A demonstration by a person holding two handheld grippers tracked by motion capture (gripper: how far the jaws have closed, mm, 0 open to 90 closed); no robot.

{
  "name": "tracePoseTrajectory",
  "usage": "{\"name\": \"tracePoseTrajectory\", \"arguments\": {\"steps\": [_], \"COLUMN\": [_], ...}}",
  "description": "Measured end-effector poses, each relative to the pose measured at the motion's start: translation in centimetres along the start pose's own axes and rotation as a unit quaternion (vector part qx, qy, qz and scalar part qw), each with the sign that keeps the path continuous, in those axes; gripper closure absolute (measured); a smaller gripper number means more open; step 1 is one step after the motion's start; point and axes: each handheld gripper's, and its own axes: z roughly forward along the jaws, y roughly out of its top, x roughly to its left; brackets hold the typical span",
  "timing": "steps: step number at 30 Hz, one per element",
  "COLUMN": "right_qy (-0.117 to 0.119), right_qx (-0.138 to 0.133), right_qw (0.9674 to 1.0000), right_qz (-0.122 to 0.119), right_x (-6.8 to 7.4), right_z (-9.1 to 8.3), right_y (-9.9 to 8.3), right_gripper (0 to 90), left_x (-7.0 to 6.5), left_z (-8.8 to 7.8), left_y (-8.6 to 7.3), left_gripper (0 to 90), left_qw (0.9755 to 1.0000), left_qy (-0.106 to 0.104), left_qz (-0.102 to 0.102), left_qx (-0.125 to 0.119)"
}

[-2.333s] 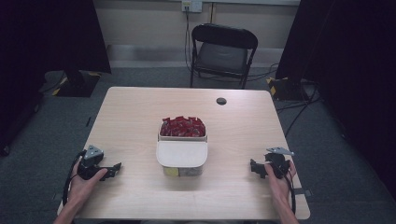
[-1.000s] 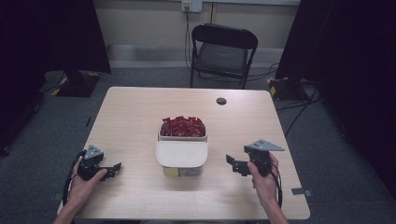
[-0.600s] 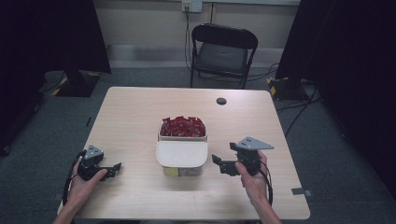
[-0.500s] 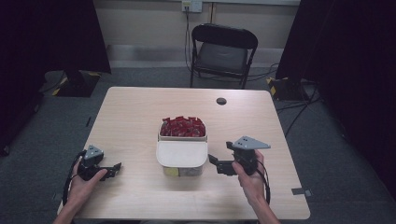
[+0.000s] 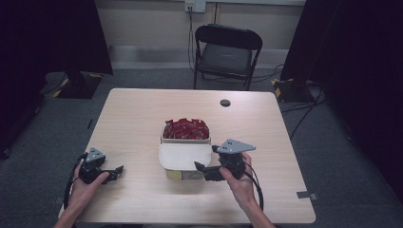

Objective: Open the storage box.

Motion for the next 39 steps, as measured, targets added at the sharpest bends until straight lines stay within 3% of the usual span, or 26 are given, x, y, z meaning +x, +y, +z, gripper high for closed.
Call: {"name": "tracePoseTrajectory", "arguments": {"steps": [6,18,26,39], "right_qy": [-0.002,-0.006,-0.012,-0.003], "right_qx": [0.025,0.051,0.048,0.031], "right_qw": [0.9996,0.9986,0.9988,0.9995], "right_qz": [-0.012,-0.013,-0.002,0.006], "right_x": [0.2,-0.5,-0.8,-1.0], "right_z": [0.7,1.7,2.6,2.3], "right_y": [-1.3,-3.6,-3.8,-3.2], "right_gripper": [14.5,14.4,14.7,14.0], "left_x": [0.0,0.0,0.0,0.0], "left_z": [0.0,0.0,0.0,0.0], "left_y": [0.0,0.0,0.0,0.0], "left_gripper": [12.8,12.8,12.8,12.8], "left_qw": [1.0,1.0,1.0,1.0], "left_qy": [0.0,0.0,-0.001,0.0], "left_qz": [0.0,0.0,-0.002,0.0], "left_qx": [0.0,0.0,0.0,0.0]}}
